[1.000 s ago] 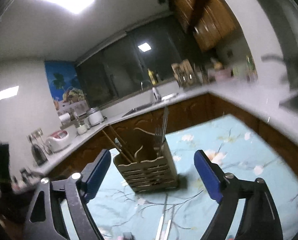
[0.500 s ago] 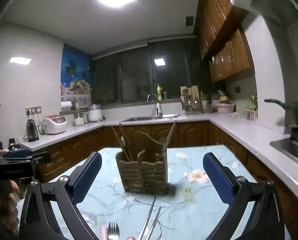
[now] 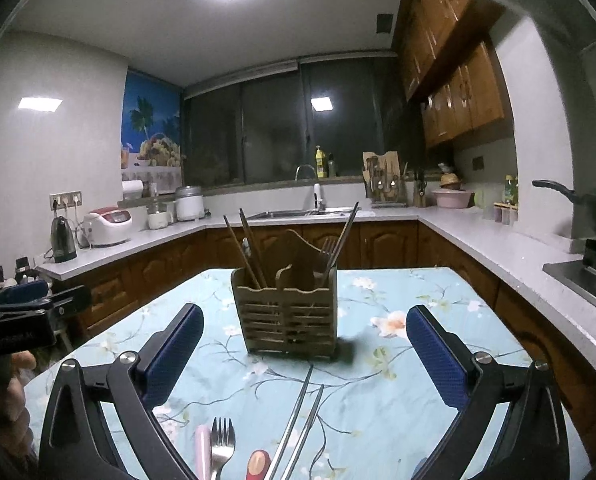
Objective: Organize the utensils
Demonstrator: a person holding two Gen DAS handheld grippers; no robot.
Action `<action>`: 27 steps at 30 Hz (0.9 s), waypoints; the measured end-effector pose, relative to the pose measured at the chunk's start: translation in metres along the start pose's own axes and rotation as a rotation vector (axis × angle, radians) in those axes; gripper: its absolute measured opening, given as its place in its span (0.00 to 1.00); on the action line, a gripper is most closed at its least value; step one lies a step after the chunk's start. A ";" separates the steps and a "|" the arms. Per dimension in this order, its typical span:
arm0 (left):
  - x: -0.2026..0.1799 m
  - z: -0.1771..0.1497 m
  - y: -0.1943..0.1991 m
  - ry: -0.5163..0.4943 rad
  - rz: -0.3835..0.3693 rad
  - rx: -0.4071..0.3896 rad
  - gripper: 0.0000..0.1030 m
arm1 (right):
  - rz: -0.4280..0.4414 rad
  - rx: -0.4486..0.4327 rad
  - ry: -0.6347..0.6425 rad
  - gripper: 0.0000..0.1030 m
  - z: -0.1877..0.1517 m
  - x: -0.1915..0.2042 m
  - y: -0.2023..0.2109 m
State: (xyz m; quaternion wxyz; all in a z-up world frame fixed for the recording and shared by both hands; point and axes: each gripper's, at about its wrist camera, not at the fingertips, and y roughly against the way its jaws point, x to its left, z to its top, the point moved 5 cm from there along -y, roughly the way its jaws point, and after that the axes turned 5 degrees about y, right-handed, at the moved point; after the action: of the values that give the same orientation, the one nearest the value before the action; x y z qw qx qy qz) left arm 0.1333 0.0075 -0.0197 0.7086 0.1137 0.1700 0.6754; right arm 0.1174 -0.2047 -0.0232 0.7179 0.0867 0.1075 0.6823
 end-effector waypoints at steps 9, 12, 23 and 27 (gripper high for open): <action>-0.001 -0.001 -0.002 -0.009 0.008 0.012 0.99 | 0.013 0.030 0.002 0.99 -0.008 0.004 -0.004; -0.003 -0.001 -0.002 -0.010 0.009 0.012 0.99 | 0.015 0.035 0.001 0.99 -0.008 0.004 -0.004; -0.003 -0.001 -0.001 -0.010 0.005 0.013 0.99 | 0.019 0.039 0.004 0.99 -0.010 0.006 -0.004; -0.003 -0.001 -0.001 -0.010 0.005 0.010 0.99 | 0.020 0.040 0.003 0.99 -0.010 0.007 -0.004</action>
State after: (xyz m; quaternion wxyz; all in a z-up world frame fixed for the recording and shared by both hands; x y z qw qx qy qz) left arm 0.1340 0.0043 -0.0211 0.7073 0.1207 0.1695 0.6756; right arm 0.1184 -0.1985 -0.0345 0.7092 0.1011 0.1212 0.6872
